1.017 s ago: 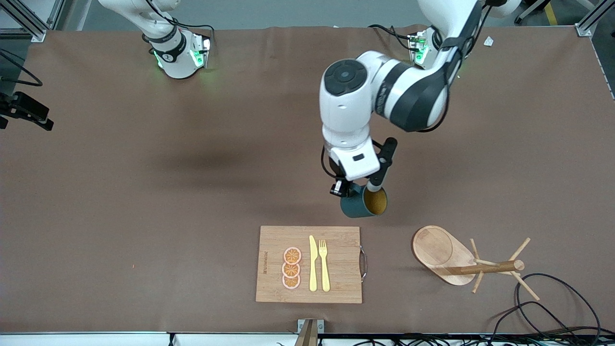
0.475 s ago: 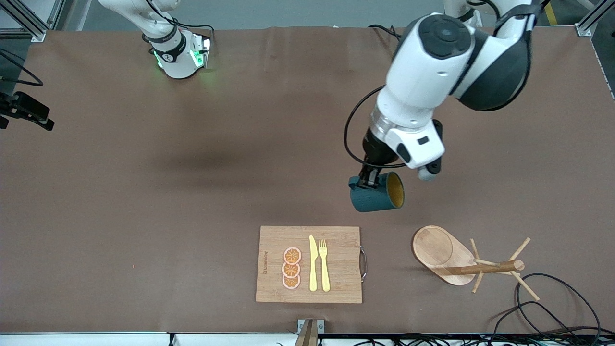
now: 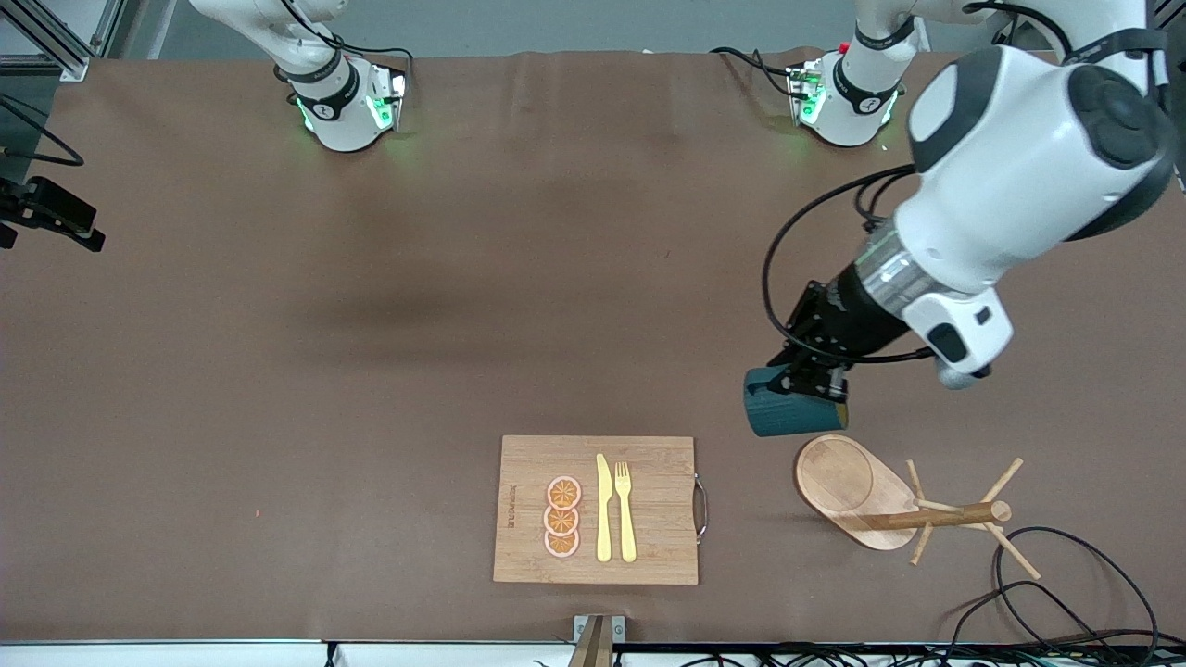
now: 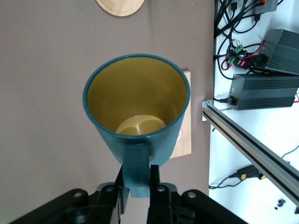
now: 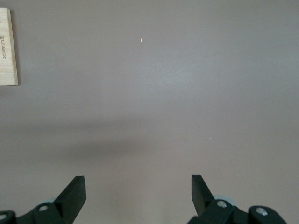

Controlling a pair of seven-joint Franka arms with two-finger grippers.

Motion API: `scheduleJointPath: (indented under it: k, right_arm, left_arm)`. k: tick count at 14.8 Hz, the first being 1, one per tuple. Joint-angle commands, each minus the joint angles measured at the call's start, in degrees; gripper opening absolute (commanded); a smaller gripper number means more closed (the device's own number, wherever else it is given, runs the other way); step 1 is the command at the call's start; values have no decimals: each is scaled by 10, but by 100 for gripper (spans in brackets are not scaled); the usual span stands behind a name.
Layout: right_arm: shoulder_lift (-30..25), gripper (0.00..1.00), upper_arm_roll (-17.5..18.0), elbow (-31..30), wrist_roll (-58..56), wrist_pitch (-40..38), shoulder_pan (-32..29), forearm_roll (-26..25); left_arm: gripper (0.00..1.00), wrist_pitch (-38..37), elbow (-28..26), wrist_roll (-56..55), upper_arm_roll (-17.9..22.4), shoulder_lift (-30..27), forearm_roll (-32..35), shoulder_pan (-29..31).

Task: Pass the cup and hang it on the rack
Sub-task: 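Lift the mug with the left gripper and carry it toward the rack, then tilt the mug and hook its handle onto a rack peg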

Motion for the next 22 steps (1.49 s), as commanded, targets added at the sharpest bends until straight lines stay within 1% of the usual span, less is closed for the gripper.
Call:
scheduleJointPath:
  k: [1,3,5,7,8,10,13,15,17,20,22]
  right_arm:
    - [-6,100,0,-3,-2,-4,0,9]
    - [-6,100,0,-3,-2,-4,0,10]
    - [-5,100,0,-3,-2,-3,0,10]
    - [-6,100,0,-3,-2,-3,0,10]
    - [-5,100,0,-3,-2,-3,0,10]
    - [-6,100,0,-3,-2,-2,0,10]
    - [-6,100,0,-3,-2,-1,0,9]
    - [-5,100,0,-3,-2,-1,0,9]
    - [-5,100,0,-4,-2,-2,0,9]
    - [-5,100,0,-4,-2,-2,0,9]
    - [-5,100,0,-4,-2,-1,0,9]
  left_arm:
    - [0,2,-16,27,-2,-9,-50,20]
    - [0,3,-20,67,-1,-8,-110,45]
    - [0,3,-26,106,0,-5,-145,59]
    - [0,3,-26,108,-1,0,-180,80]
    - [0,1,-28,107,-1,0,-211,86]
    - [0,0,-28,102,-1,0,-238,95]
    - [0,-3,-29,105,-1,3,-306,119]
    - [0,-8,-29,107,-1,10,-330,129]
    - [0,-20,-28,116,-2,23,-349,153]
    - [0,-45,-27,162,-2,47,-384,192]
    - [0,-58,-26,198,-2,59,-405,205]
